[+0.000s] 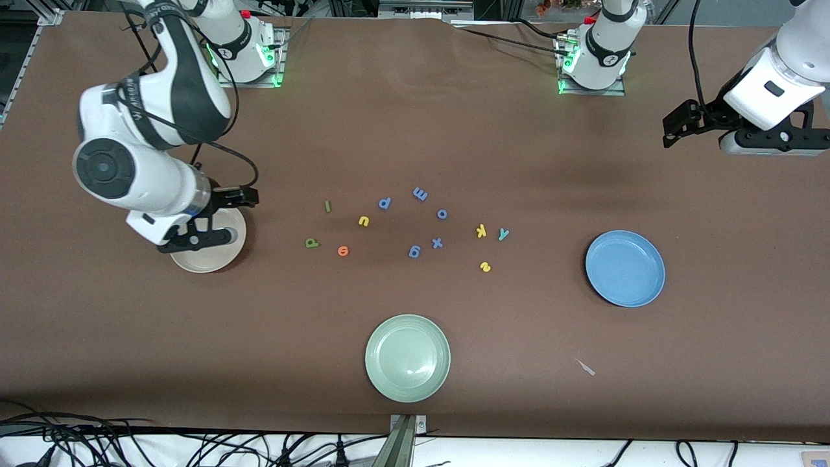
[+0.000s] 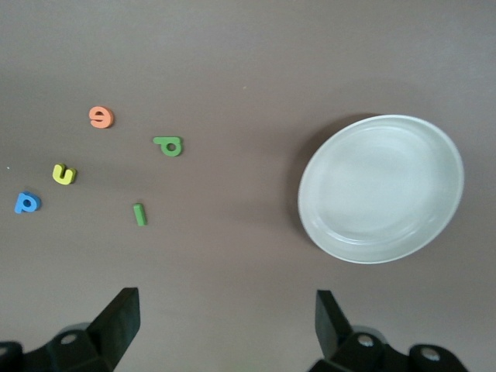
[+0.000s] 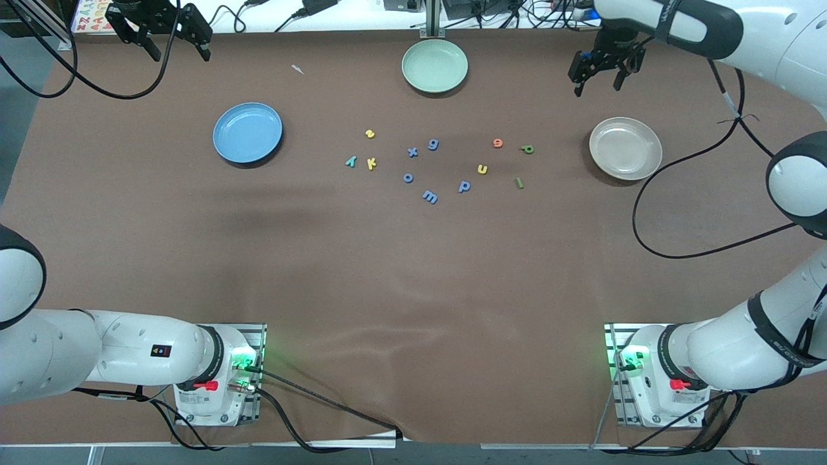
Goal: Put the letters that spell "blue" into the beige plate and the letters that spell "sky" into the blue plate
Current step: 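Move the right gripper over the green letter l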
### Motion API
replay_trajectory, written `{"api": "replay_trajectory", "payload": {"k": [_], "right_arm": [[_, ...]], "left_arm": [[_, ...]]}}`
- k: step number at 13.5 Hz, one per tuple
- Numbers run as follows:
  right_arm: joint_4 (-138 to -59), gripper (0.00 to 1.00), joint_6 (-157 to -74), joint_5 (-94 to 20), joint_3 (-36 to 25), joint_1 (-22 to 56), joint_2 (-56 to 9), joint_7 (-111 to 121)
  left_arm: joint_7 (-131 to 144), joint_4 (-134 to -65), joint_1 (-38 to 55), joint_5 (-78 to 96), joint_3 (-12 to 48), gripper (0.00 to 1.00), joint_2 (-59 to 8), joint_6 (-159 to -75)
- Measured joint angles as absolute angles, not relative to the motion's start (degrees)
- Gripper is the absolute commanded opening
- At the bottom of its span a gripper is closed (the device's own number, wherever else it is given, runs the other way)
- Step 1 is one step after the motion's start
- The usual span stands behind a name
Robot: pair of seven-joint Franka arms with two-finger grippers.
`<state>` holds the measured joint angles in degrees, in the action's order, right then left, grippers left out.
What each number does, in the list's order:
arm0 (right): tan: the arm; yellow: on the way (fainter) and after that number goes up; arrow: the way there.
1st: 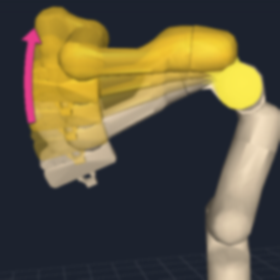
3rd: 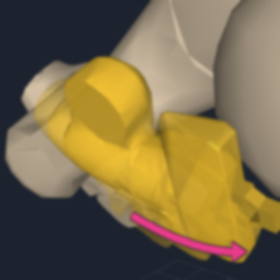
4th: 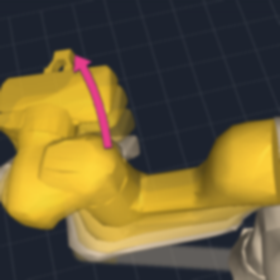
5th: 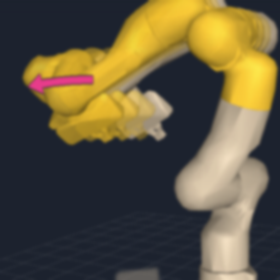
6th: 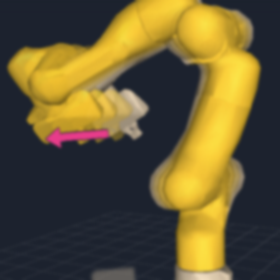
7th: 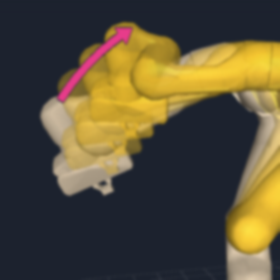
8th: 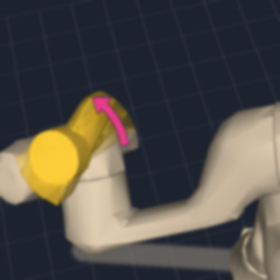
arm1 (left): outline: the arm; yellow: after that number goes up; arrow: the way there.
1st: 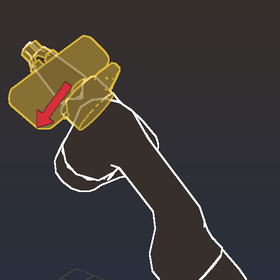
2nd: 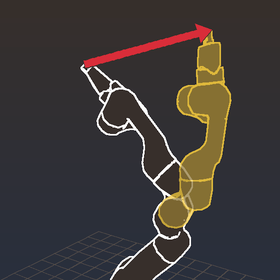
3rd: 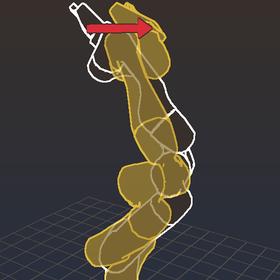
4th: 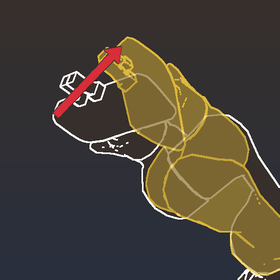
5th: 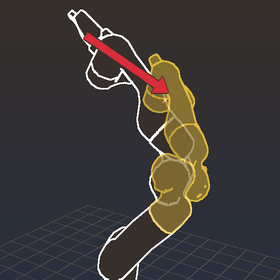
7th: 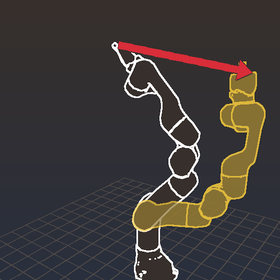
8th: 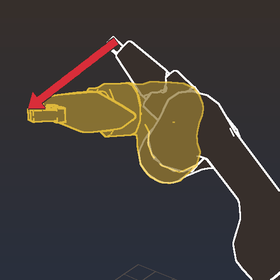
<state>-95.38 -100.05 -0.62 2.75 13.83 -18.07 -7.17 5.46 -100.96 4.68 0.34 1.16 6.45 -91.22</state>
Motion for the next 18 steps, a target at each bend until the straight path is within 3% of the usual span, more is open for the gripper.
{"api": "replay_trajectory", "payload": {"k": [12, 18], "right_arm": [[-115.23, 1.0, -123.69, -0.61, 12.34, 14.08, -14.32, -18.63], [-124.31, 1.0, -136.67, -0.62, 13.47, 14.16, -14.99, -19.29]], "left_arm": [[5.46, -100.96, 4.68, 0.34, 1.19, 1.0, 6.45, -91.22], [5.46, -100.95, 4.69, 0.34, 1.19, 1.0, 6.45, -91.22]]}}
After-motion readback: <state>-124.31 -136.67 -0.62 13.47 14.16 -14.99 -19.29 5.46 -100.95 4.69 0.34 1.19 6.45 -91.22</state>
